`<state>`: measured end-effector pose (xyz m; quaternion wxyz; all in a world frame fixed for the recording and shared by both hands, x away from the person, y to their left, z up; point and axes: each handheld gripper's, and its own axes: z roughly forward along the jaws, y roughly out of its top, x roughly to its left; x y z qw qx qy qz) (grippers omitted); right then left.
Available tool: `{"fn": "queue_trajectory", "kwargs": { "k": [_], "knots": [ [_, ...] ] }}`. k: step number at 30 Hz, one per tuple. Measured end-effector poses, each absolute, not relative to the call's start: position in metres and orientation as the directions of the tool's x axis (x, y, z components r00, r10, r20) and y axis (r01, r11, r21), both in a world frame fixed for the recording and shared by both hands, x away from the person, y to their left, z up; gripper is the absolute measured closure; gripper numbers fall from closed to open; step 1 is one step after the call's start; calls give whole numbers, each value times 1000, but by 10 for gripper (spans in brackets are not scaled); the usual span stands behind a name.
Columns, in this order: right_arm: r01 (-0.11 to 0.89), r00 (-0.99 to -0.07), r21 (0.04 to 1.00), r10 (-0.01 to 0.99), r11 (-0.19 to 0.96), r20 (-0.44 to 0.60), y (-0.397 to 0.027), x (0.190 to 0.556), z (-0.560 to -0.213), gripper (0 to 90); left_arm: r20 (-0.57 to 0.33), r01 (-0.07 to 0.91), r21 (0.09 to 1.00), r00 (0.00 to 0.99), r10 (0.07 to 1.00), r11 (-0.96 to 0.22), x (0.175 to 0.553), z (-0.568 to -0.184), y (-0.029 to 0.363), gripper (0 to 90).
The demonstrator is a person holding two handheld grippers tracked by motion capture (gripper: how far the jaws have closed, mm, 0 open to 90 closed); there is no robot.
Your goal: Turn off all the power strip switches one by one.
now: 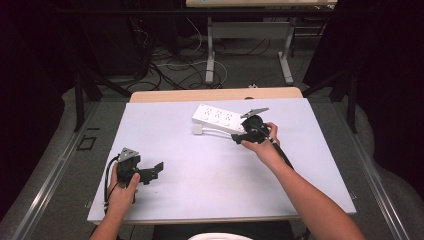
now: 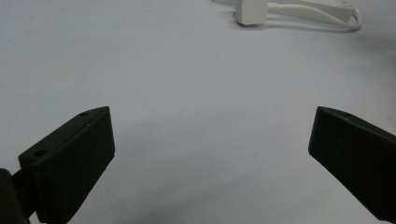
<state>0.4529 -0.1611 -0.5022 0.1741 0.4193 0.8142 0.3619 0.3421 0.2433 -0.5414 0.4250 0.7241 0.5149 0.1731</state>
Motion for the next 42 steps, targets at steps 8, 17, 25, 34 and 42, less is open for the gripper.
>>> {"fn": "queue_trajectory", "kwargs": {
  "k": [8,17,25,34,42],
  "knots": [
    [547,-573,763,819,344,41,-185,422,-506,298,-192,595,798,404,895,-98,342,-542,242,5],
    [530,-548,792,835,303,47,-211,394,-515,151,-192,593,799,403,895,-95,342,-542,241,5],
    [533,-501,807,864,256,57,-235,378,-525,138,-191,599,795,400,896,-98,342,-542,241,5],
    [541,-451,811,891,224,54,-252,372,-540,77,-190,597,797,399,897,-97,341,-543,240,5],
    [536,-433,817,900,212,51,-260,370,-545,1,-183,600,792,406,896,-110,341,-542,241,4]
  ]
}}
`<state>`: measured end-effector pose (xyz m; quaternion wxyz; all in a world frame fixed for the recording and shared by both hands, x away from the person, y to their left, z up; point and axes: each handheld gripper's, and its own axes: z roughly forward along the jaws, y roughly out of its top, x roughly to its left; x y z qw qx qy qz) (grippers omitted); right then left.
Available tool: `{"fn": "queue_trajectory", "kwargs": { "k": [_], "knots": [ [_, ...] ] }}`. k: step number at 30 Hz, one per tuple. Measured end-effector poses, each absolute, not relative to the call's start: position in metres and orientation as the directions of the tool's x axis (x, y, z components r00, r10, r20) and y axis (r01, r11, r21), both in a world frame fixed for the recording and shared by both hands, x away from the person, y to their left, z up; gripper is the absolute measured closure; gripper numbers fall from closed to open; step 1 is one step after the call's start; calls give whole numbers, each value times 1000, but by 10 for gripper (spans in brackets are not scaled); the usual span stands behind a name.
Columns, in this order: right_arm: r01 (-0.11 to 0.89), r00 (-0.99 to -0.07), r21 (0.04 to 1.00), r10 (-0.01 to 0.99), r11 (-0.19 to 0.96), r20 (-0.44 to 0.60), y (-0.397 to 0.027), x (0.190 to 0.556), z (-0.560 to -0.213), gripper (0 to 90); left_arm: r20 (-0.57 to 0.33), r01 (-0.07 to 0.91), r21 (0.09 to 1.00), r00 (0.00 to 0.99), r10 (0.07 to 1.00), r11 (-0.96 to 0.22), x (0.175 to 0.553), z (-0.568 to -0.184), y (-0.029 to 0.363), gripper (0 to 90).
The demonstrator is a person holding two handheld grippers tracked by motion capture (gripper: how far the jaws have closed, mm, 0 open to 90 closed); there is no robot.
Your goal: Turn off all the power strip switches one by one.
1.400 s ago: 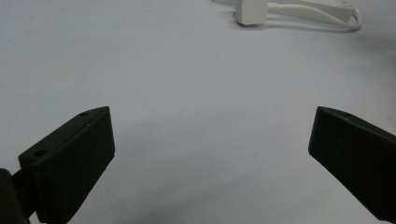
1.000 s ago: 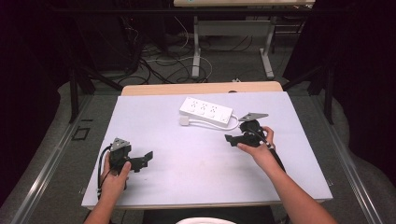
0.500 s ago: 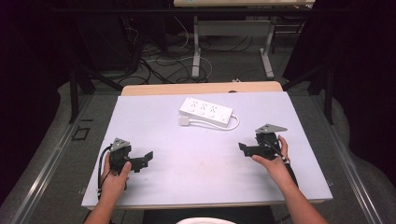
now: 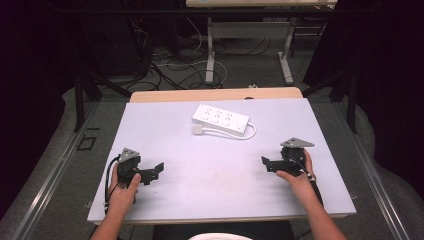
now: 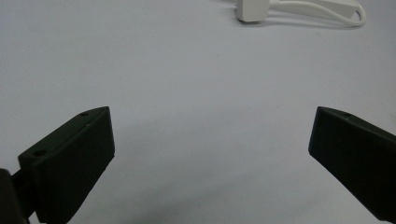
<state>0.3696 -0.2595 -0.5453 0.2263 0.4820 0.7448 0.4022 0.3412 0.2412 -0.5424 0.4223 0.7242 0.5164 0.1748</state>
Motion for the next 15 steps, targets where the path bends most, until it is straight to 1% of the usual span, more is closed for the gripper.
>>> {"fn": "queue_trajectory", "kwargs": {
  "k": [10,12,15],
  "knots": [
    [551,-411,815,908,181,76,-266,367,-547,0,-177,598,793,409,895,-117,341,-543,241,5],
    [543,-412,819,909,188,64,-268,368,-547,0,-177,599,793,408,895,-116,341,-543,241,5],
    [547,-402,820,912,168,81,-270,367,-545,0,-177,598,793,409,895,-117,341,-543,241,5]
  ]
}}
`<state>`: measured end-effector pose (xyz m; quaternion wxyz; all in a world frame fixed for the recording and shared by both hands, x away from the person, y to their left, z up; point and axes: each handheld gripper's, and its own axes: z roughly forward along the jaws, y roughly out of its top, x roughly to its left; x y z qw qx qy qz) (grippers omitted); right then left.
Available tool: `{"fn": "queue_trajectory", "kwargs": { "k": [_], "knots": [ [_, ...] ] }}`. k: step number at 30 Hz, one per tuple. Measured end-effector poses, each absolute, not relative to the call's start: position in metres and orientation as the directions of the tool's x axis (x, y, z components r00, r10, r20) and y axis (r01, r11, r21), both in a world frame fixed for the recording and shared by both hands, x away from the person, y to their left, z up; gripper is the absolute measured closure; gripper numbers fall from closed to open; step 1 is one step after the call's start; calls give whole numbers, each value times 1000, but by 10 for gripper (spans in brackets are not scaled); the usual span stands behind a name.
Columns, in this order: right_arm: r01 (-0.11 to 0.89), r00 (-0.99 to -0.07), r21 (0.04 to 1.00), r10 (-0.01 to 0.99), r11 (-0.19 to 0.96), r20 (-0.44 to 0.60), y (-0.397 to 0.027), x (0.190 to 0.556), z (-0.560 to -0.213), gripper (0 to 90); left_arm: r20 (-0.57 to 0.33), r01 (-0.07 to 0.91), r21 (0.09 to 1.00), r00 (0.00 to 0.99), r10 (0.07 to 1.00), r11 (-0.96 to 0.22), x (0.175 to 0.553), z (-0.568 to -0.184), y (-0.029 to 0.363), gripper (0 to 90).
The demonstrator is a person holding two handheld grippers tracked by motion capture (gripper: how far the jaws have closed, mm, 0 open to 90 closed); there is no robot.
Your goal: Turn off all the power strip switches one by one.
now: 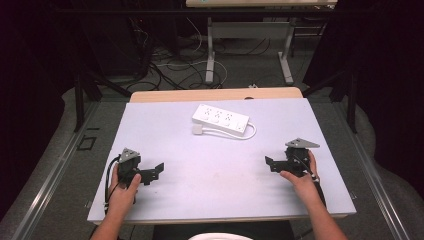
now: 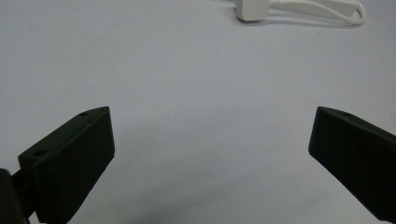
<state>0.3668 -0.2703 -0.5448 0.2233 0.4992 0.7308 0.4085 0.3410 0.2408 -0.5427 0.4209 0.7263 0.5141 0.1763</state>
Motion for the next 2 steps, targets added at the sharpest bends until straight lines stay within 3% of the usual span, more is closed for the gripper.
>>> {"fn": "queue_trajectory", "kwargs": {
  "k": [2],
  "knots": [
    [545,-402,822,912,167,81,-272,366,-544,0,-174,600,791,408,896,-119,341,-543,241,5]
  ]
}}
